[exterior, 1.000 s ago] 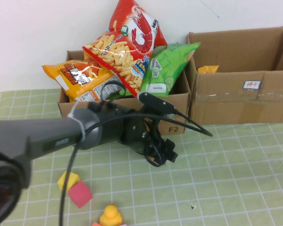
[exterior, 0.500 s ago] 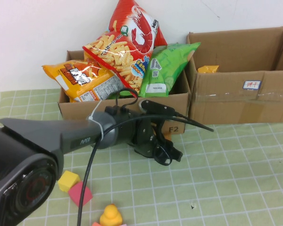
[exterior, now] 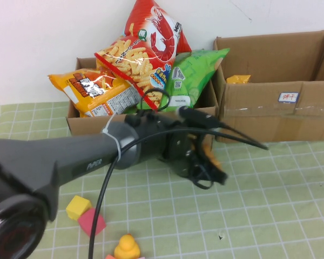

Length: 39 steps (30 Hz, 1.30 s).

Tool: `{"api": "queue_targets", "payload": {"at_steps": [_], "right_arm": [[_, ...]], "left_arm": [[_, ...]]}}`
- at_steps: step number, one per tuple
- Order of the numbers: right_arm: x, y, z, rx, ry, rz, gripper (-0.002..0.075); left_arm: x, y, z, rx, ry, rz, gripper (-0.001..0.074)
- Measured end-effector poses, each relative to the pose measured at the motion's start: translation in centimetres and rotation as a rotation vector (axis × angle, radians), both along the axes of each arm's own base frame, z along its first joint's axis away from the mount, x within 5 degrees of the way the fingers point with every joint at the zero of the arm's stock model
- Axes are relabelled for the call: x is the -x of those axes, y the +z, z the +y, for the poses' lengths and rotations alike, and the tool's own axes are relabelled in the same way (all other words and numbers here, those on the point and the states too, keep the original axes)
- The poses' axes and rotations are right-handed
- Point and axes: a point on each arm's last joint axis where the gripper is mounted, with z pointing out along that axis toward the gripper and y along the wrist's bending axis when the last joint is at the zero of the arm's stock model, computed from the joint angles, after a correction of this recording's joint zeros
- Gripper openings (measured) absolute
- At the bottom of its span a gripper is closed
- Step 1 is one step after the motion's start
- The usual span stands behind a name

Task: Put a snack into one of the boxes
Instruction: Pick up the biscuit, then place the biscuit in the biscuit box

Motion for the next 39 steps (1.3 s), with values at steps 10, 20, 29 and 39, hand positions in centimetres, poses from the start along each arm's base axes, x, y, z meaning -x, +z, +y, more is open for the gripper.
{"api": "queue_targets", "payload": {"at_steps": [10, 20, 29, 39], "right_arm": [[-5.2, -4.5, -0.4, 0.035, -0.02, 0.182, -0.0002], [-5.5, -6.0, 0.2, -0.002, 0.037, 0.235, -0.0002], [-5.2, -5.9, 0.7, -0.044, 0.094, 0.258, -0.0002], [-5.0, -5.8, 0.9, -0.063, 0.117, 0.266, -0.0002]], "left_arm": [[4.2, 8.7, -3.6, 0.115, -0.151, -0.162, 0.0023], [0.4, 18.6, -6.7, 0.374, -0.153, -0.577, 0.002], [-7.1, 13.4, -7.3, 0.331, -0.08, -0.634, 0.0129], [-9.1, 11.1, -5.5, 0.221, -0.052, -0.478, 0.0657]]}}
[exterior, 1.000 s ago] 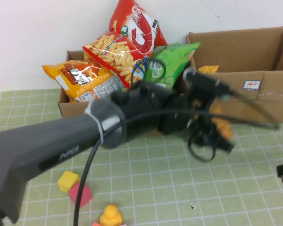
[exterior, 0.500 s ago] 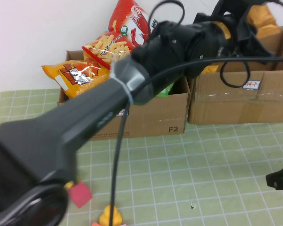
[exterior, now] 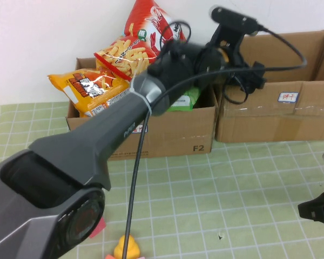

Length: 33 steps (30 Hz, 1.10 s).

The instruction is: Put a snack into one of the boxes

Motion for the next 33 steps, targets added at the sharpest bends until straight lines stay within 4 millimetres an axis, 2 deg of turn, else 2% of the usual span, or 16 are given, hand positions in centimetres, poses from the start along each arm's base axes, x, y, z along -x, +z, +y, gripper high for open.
{"api": "queue_targets", "payload": {"at_steps": [2, 3, 6, 8, 9, 11, 14, 18, 25, 28, 33], "right_arm": [[0.0, 0.1, 0.0, -0.002, 0.002, -0.001, -0.0002], [-0.1, 0.1, 0.0, -0.004, 0.003, -0.002, -0.0002], [-0.4, 1.0, 0.1, -0.02, 0.004, -0.021, -0.0002], [-0.5, 1.8, 0.2, -0.022, 0.024, -0.033, -0.0002], [-0.4, 2.2, 0.2, -0.02, 0.032, -0.038, -0.0002], [-0.2, 3.5, 0.3, -0.007, 0.056, -0.052, -0.0002], [0.6, 5.7, 0.3, 0.005, 0.089, -0.069, -0.0002], [2.1, 8.6, 0.1, 0.043, 0.122, -0.085, -0.0002], [6.9, 14.5, -0.6, 0.16, 0.115, -0.262, -0.0002], [9.8, 16.5, -0.8, 0.221, 0.129, -0.366, -0.0002], [14.5, 18.2, -1.1, 0.294, 0.145, -0.492, -0.0002]], "left_arm": [[0.8, 1.4, 0.0, -0.044, -0.032, 0.002, 0.0609], [1.3, 2.3, 0.0, -0.069, -0.051, 0.002, 0.0558], [2.8, 5.7, 0.6, -0.133, -0.081, -0.02, 0.0333], [3.9, 8.2, 1.7, -0.188, -0.079, -0.028, 0.0176], [4.6, 9.6, 2.3, -0.215, -0.076, -0.032, 0.0115], [5.9, 12.0, 3.7, -0.268, -0.067, -0.034, 0.0053], [8.3, 15.2, 6.0, -0.341, -0.064, -0.012, 0.0015], [11.8, 19.8, 9.0, -0.365, -0.062, -0.065, 0.0004], [18.6, 26.3, 15.4, -0.366, 0.029, -0.189, 0.0], [22.2, 27.7, 18.6, -0.375, 0.063, -0.217, 0.0], [27.5, 27.6, 23.4, -0.377, 0.125, -0.21, 0.0]]}}
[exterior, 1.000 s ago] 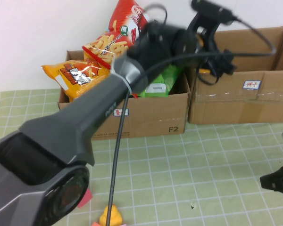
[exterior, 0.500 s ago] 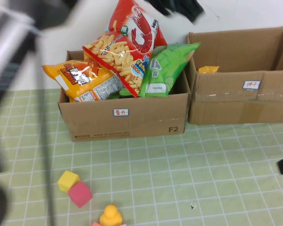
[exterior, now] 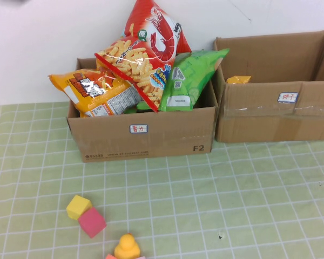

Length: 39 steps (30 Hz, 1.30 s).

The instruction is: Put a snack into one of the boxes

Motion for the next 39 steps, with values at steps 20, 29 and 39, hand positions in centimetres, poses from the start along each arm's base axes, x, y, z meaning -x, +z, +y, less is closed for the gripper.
{"api": "queue_targets", "payload": {"at_steps": [20, 29, 39], "right_arm": [[8.7, -6.0, -1.5, 0.13, -0.05, -0.194, -0.0002], [8.1, -7.0, -3.0, 0.098, -0.264, -0.377, -0.0002], [7.7, -8.2, -2.4, 0.025, -0.242, -0.324, -0.0002]], "left_arm": [[12.8, -23.5, 10.0, 0.284, 0.056, -0.163, -0.0001], [11.8, -30.4, 9.0, 0.306, 0.023, -0.225, -0.0001], [11.7, -31.0, 8.7, 0.323, 0.005, -0.229, -0.0002]]}}
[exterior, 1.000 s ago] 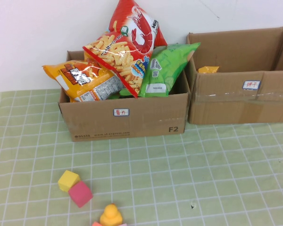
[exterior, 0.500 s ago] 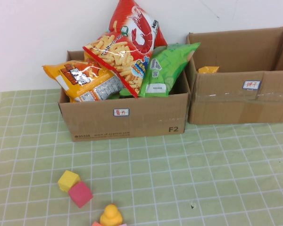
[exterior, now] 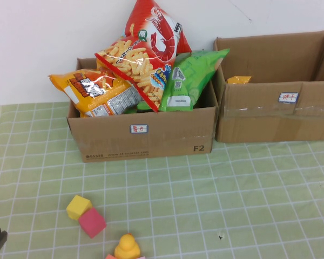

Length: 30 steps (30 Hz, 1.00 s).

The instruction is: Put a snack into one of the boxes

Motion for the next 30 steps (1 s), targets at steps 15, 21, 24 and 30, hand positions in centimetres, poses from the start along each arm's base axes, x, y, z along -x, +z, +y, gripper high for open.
{"api": "queue_targets", "payload": {"at_steps": [15, 21, 24, 30], "right_arm": [[-0.6, 0.3, 1.9, -0.178, 0.152, 0.051, -0.0002], [-0.6, 0.2, 2.0, -0.186, 0.16, 0.063, -0.0002], [-0.6, 0.2, 2.0, -0.185, 0.161, 0.062, -0.0002], [-0.6, 0.2, 2.0, -0.184, 0.162, 0.061, -0.0002]], "left_arm": [[0.0, -0.1, 0.0, 0.007, 0.0, 0.004, -0.0002], [0.0, -0.1, 0.0, 0.007, 0.0, 0.004, -0.0002], [0.0, -0.1, 0.0, 0.007, 0.0, 0.004, -0.0002], [0.0, -0.1, 0.0, 0.007, 0.0, 0.004, -0.0002]]}}
